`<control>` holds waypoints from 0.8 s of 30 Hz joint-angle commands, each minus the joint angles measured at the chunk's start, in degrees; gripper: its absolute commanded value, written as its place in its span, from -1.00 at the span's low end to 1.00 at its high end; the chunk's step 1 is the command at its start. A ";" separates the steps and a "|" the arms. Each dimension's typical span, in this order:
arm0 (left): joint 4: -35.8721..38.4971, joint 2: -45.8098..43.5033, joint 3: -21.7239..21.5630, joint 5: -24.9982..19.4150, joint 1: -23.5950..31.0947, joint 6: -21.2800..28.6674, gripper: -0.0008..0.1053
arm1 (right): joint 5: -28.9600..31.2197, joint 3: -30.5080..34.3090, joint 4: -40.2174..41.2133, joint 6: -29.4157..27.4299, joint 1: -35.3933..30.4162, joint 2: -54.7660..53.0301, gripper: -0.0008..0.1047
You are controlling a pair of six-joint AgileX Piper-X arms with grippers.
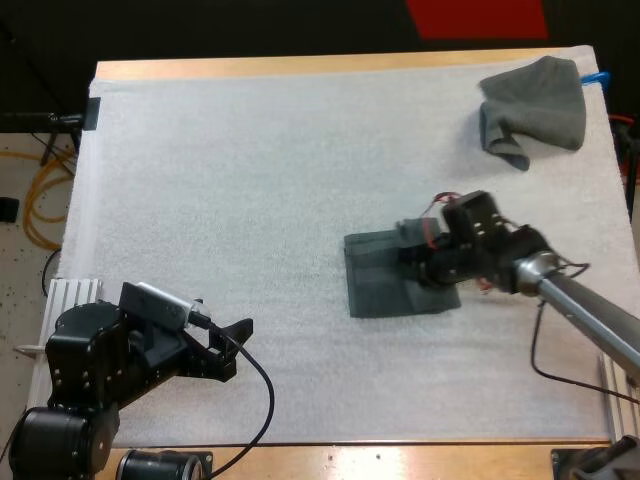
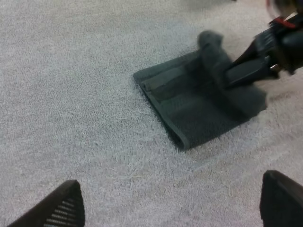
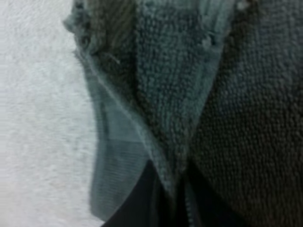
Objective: Pick towel from pile fold and stack
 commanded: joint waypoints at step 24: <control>-0.12 0.04 -0.10 0.43 0.02 -0.15 0.39 | -10.34 -0.51 -12.46 5.57 1.89 3.49 0.19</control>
